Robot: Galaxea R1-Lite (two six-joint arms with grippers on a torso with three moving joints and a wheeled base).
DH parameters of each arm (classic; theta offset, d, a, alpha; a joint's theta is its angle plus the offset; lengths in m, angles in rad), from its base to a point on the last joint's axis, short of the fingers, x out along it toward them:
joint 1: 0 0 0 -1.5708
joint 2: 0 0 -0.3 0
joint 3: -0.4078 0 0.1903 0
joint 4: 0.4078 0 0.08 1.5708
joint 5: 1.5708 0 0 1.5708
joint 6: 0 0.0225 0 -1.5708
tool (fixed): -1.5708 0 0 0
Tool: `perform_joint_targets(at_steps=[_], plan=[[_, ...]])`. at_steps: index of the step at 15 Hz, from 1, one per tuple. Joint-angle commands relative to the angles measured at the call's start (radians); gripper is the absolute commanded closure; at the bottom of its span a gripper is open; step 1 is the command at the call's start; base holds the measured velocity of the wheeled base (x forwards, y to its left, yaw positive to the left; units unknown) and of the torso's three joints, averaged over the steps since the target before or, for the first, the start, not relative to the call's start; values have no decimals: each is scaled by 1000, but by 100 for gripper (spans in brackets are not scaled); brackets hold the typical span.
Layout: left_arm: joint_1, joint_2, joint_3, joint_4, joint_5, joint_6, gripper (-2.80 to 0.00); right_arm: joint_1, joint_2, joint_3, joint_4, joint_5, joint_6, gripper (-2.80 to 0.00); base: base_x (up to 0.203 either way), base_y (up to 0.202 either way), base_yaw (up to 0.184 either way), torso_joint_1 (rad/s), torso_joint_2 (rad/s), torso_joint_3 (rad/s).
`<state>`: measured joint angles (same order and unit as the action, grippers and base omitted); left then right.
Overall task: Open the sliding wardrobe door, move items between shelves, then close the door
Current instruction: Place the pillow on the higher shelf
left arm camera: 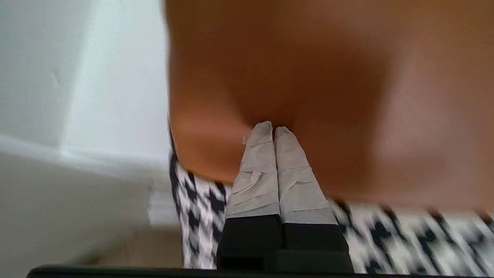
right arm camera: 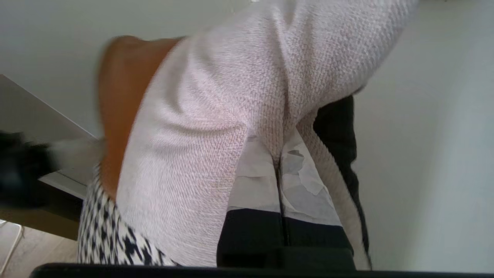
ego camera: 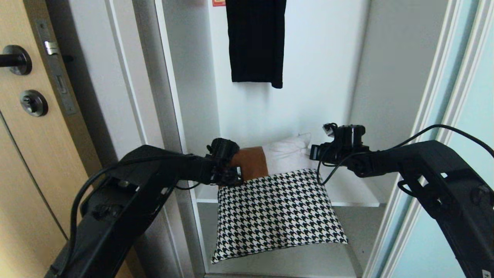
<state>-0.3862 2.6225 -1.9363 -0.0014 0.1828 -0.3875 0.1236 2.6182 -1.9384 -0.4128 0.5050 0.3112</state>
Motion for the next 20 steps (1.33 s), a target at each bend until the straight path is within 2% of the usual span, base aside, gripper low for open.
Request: perform_joint_targets(at_steps=[1, 3, 6, 10, 14, 16, 18, 20], plan=[[11, 98, -4, -156, 74, 57, 0, -1, -12, 7, -4, 3, 2, 0, 0, 0, 0, 0, 0, 0], [22, 112, -3, -241, 86, 76, 0, -12, -39, 19, -2, 3, 3, 0, 0, 0, 0, 0, 0, 0], [24, 116, -4, -246, 78, 79, 0, -27, -109, 68, 3, 2, 1, 0, 0, 0, 0, 0, 0, 0], [26, 128, -4, -246, 76, 79, 0, -29, -74, 42, 18, -6, -1, 0, 0, 0, 0, 0, 0, 0], [24, 37, 9, -302, 83, 30, 0, -25, -36, 1, 22, -5, -1, 0, 0, 0, 0, 0, 0, 0], [24, -65, 75, -301, 66, -8, 0, -25, -36, -1, 19, -3, -4, 0, 0, 0, 0, 0, 0, 0], [21, -169, 218, -299, -33, -41, 0, -25, -30, -2, 19, 1, -4, 0, 0, 0, 0, 0, 0, 0], [-1, -240, 351, -256, -222, -70, 0, -25, -21, -4, 9, -2, -4, 0, 0, 0, 0, 0, 0, 0]])
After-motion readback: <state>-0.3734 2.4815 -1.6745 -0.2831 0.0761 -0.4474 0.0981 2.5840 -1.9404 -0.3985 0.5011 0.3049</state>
